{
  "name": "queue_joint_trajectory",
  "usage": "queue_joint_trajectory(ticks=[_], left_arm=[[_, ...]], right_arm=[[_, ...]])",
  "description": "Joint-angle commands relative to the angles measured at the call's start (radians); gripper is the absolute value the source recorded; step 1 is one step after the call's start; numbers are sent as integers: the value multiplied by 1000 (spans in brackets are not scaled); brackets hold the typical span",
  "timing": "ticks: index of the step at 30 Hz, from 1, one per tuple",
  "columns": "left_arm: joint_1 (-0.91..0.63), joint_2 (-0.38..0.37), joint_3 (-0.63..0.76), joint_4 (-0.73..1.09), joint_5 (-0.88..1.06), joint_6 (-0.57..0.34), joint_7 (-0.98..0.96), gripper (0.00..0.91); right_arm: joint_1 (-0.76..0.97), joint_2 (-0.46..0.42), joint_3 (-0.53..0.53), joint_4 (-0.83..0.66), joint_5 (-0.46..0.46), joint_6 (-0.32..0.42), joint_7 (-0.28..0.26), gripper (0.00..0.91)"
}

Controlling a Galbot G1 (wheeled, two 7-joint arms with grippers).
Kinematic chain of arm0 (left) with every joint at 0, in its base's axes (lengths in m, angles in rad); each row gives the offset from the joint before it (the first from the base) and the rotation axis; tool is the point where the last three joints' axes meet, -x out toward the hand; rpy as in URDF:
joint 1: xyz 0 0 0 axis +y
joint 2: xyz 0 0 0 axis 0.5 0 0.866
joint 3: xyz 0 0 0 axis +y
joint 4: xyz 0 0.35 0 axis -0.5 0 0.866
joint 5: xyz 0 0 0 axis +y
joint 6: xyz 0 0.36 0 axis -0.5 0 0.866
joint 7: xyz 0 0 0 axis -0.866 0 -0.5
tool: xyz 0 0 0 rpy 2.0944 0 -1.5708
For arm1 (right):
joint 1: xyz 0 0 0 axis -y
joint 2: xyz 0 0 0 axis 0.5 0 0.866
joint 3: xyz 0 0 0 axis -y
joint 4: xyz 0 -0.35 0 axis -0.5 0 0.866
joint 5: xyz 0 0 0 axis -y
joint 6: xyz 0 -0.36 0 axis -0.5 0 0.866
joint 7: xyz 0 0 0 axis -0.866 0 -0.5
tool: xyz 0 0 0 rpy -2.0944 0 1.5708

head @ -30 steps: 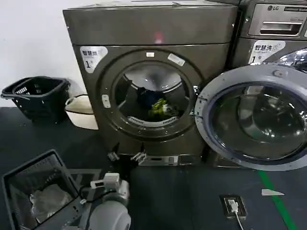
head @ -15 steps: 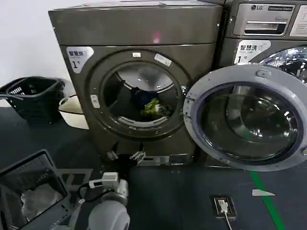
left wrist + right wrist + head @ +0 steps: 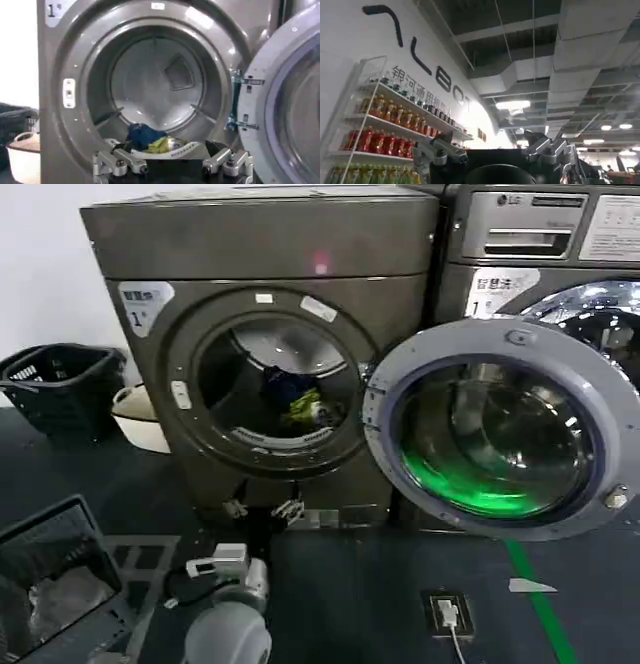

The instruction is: Grasp the clothes from the dryer.

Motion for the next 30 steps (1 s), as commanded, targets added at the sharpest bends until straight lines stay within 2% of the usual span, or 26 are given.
queue_joint_trajectory(ticks=[1, 10, 15, 18, 30], left_arm=[[1, -1, 0, 1, 1, -2, 0, 907], [-1, -1, 0, 2, 10, -7, 3, 907], [-10, 3, -3, 1, 9, -6, 3, 907], [-13, 4, -4, 1, 12, -6, 3, 907], [-11, 1, -9, -6, 12, -6, 2, 907]], right_arm=[[-2, -1, 1, 1, 9, 25, -7, 907], [-9, 0, -15, -2, 10, 81, -11, 907], [-15, 1, -14, -3, 6, 83, -13, 907], [-19, 3, -19, -8, 2, 117, -13, 907], [-21, 8, -18, 3, -6, 111, -23, 907]])
